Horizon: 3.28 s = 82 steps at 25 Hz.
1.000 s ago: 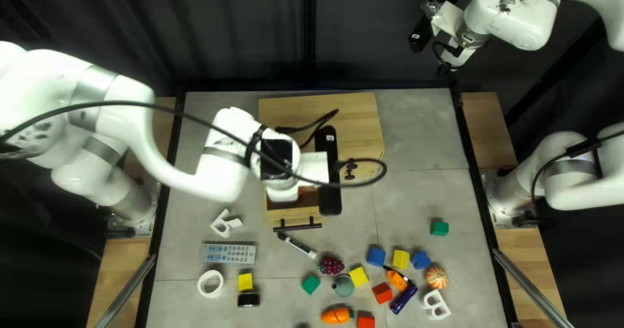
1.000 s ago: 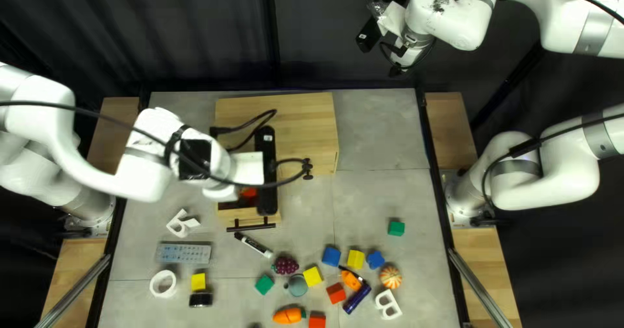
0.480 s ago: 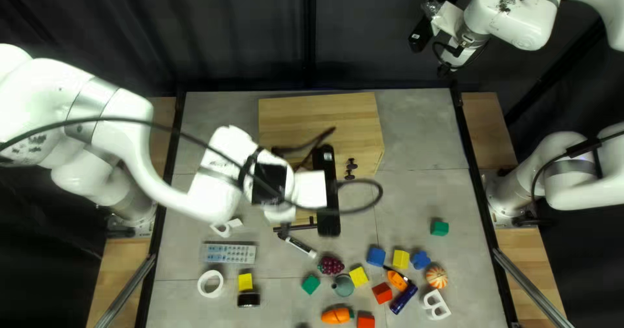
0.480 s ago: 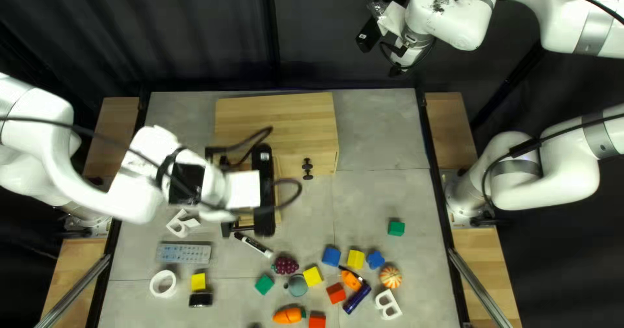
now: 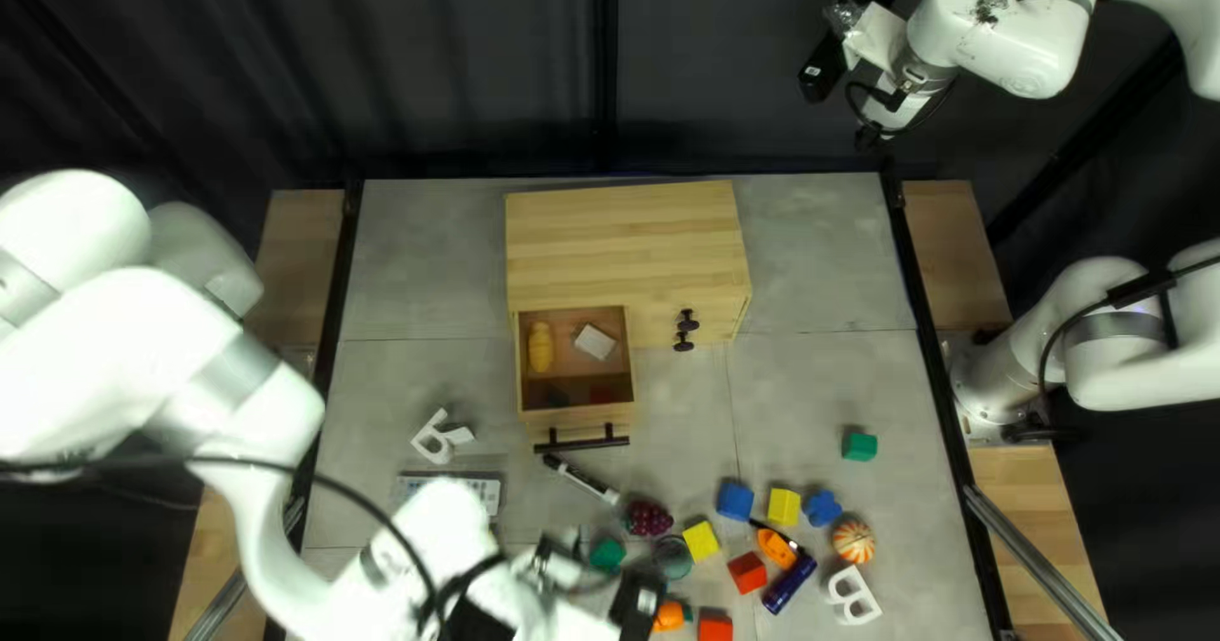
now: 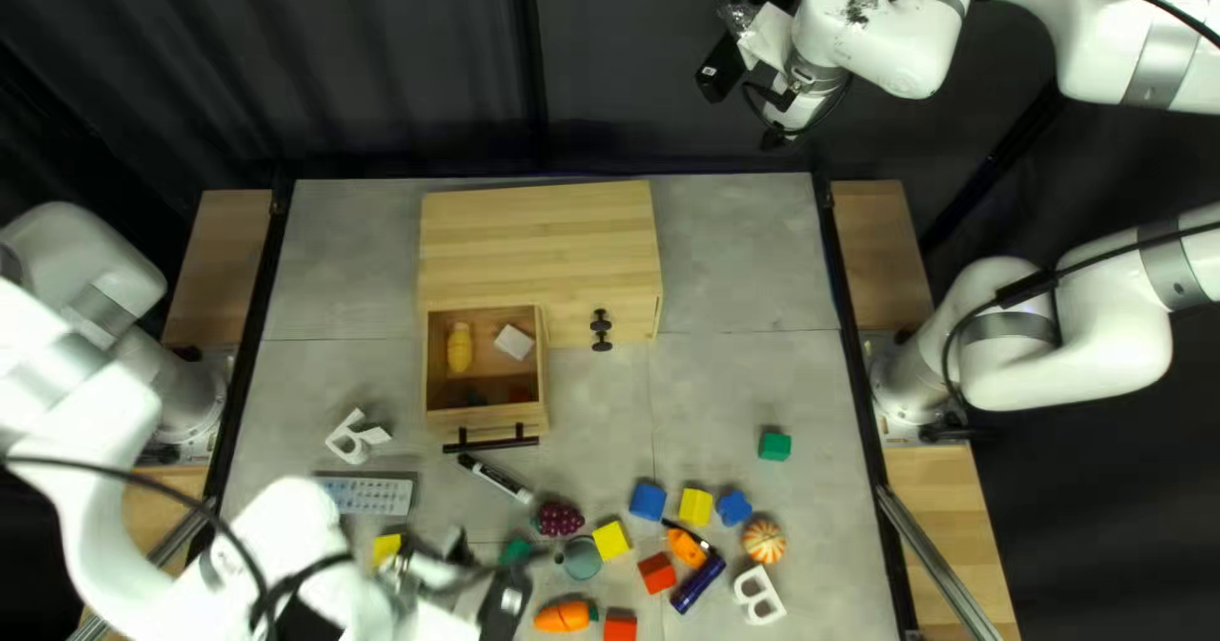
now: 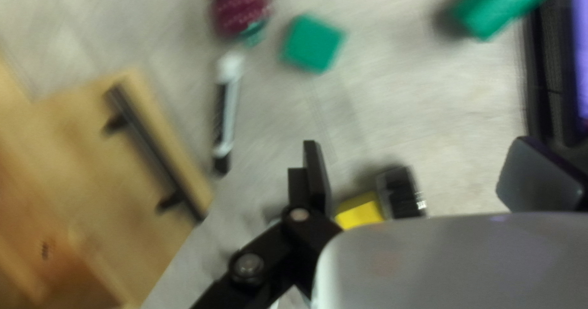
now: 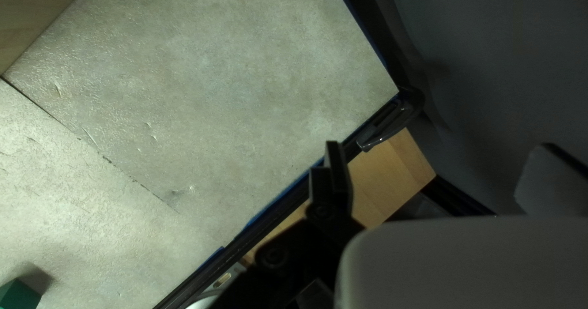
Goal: Open drawers and place objects into drawer and close
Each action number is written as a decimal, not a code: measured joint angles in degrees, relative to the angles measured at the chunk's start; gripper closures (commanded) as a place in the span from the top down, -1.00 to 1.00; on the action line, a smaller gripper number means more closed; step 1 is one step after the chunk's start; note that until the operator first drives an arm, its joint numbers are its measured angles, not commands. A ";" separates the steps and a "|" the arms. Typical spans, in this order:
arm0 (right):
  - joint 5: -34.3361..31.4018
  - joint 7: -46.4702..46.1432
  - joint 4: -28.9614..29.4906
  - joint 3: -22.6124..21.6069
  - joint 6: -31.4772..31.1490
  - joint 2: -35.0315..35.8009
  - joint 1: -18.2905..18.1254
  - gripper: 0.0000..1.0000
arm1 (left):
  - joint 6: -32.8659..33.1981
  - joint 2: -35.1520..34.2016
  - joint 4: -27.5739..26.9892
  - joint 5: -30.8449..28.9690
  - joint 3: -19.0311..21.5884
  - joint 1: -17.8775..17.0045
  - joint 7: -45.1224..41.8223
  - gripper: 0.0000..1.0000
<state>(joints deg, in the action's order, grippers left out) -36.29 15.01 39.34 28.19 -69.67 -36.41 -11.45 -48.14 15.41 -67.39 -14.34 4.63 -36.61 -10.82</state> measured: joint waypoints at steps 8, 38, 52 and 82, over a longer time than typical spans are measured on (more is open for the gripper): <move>0.00 0.00 0.00 0.00 0.00 0.00 0.00 1.00 | 8.12 5.58 0.51 6.09 2.94 5.86 16.26 1.00; 0.00 0.00 0.00 0.00 0.00 0.00 0.00 1.00 | 9.65 15.77 -5.64 10.19 6.19 10.52 27.22 -1.00; 0.00 0.00 0.00 0.00 0.00 0.00 0.00 1.00 | -7.77 -5.14 0.94 11.08 2.29 14.64 24.32 -1.00; 0.00 0.00 0.00 0.00 0.00 0.00 0.00 1.00 | -16.51 -15.60 4.21 10.85 -5.24 22.10 -6.90 1.00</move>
<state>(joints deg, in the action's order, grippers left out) -36.29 15.01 39.34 28.19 -69.67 -36.41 -11.45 -64.66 -0.19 -63.19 -3.49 -0.61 -14.50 -17.71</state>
